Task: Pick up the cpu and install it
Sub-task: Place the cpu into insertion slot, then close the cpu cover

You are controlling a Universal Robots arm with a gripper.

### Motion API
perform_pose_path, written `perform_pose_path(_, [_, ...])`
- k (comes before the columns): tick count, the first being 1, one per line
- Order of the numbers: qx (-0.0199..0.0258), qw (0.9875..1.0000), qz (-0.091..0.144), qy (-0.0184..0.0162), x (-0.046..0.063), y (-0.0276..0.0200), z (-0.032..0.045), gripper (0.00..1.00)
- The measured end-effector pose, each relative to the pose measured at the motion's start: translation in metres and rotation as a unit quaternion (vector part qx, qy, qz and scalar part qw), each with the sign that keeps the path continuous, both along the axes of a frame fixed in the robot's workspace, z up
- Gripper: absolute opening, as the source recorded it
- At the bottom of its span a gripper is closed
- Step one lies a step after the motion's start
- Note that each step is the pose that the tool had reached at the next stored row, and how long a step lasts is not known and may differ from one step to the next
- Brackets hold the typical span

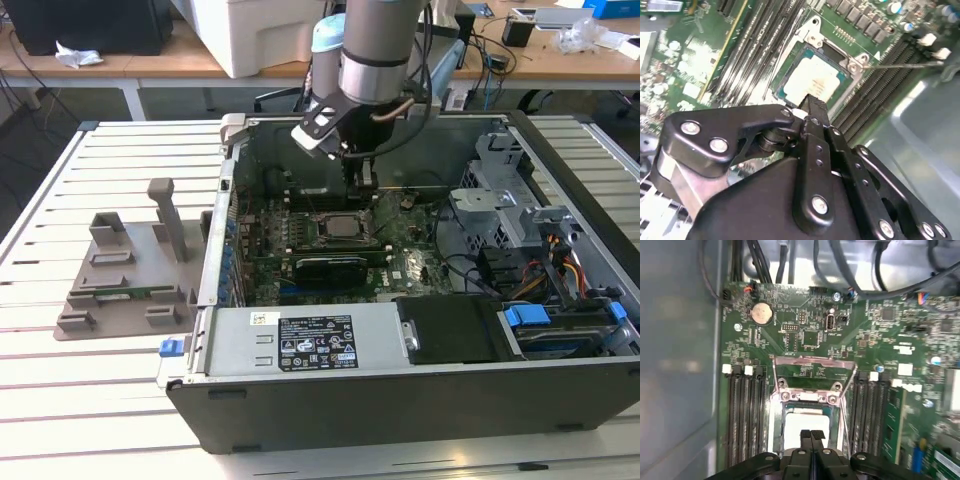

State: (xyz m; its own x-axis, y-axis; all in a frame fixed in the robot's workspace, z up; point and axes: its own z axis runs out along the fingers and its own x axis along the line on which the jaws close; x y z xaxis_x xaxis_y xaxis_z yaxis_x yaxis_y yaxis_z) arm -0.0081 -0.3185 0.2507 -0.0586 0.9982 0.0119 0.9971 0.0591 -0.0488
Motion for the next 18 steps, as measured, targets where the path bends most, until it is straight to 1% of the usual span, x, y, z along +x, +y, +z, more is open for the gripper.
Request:
perform_pose_path(1, [0.0,1.0,0.0,0.0,0.0,0.0,0.0084,0.11])
perform_pose_path(2, [0.0,1.0,0.0,0.0,0.0,0.0,0.0192,0.11])
perform_pose_path(3, [0.0001,1.0,0.0,0.0,0.0,0.0,0.0266,0.11])
perform_pose_path(13, [0.0,1.0,0.0,0.0,0.0,0.0,0.0273,0.11])
perform_pose_path(14, [0.0,1.0,0.0,0.0001,0.006,0.0,0.0274,0.11])
perform_pose_path(15, [-0.0001,1.0,0.0,0.0011,0.016,0.0,0.0274,0.11])
perform_pose_path(17, [0.0,1.0,0.0,0.0028,0.026,0.0,0.0273,0.11])
perform_pose_path(18, [0.0,1.0,0.0,0.0041,0.033,0.0,0.0272,0.11])
